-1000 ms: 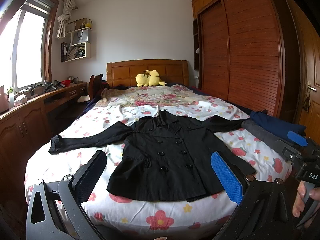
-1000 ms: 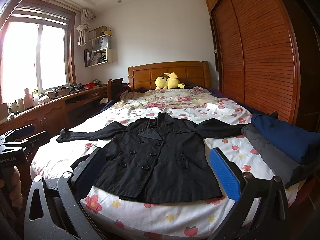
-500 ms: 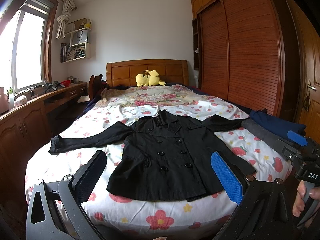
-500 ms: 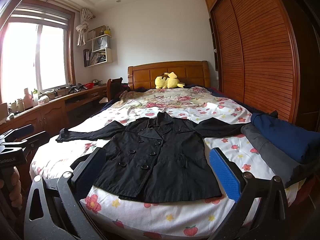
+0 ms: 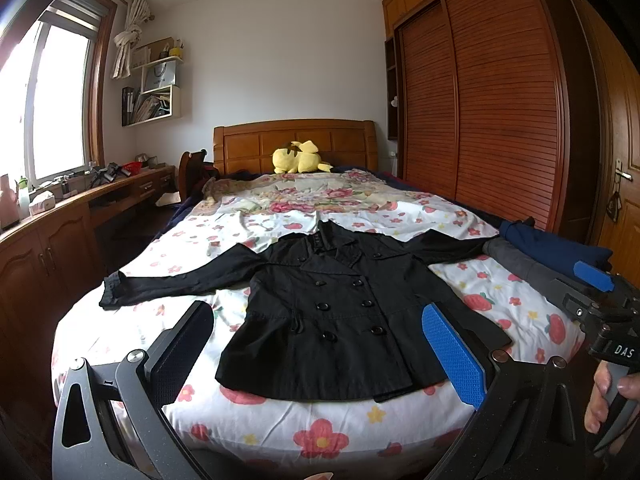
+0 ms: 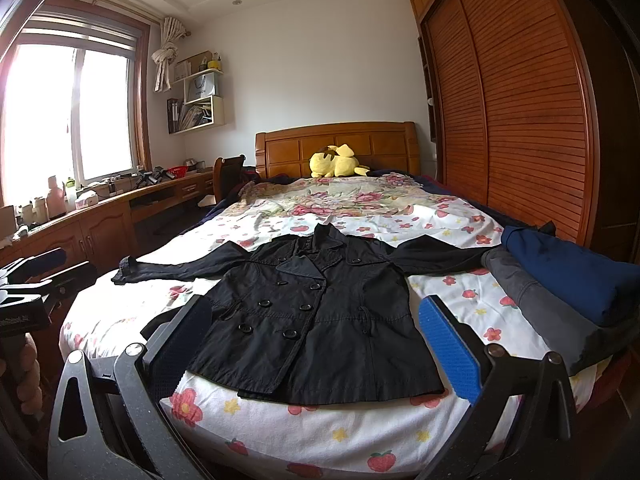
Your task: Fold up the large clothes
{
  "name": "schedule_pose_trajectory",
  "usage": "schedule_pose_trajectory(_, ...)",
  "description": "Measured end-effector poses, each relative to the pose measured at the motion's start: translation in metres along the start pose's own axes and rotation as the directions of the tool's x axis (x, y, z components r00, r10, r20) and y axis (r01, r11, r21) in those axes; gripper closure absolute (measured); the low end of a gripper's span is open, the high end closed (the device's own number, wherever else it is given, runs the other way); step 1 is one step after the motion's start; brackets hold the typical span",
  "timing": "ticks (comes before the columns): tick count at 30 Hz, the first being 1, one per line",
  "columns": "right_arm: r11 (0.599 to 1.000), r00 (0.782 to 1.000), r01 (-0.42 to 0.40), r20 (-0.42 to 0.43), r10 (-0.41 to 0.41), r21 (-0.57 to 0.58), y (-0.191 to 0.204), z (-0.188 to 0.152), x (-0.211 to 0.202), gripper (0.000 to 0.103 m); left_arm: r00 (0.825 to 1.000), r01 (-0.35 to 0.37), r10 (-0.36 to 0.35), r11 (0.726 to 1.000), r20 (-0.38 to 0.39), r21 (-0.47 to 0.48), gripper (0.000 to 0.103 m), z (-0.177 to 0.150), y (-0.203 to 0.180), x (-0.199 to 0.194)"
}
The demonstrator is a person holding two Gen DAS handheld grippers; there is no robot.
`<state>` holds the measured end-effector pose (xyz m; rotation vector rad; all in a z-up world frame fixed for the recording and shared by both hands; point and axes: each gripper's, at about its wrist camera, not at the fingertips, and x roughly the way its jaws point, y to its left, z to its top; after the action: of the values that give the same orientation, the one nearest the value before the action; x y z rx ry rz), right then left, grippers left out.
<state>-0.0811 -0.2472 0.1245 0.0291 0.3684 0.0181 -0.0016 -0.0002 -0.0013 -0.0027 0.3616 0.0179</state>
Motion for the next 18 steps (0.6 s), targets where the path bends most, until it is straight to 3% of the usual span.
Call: schedule_pose_trajectory(18, 1.0, 1.0, 0.0, 0.0, 0.0, 0.0, -0.0003, -0.0005, 0.0003, 0.0, 1.0, -0.002, 0.002, 1.0, 0.007, 0.005, 0.0, -0.0014, -0.0015, -0.0045)
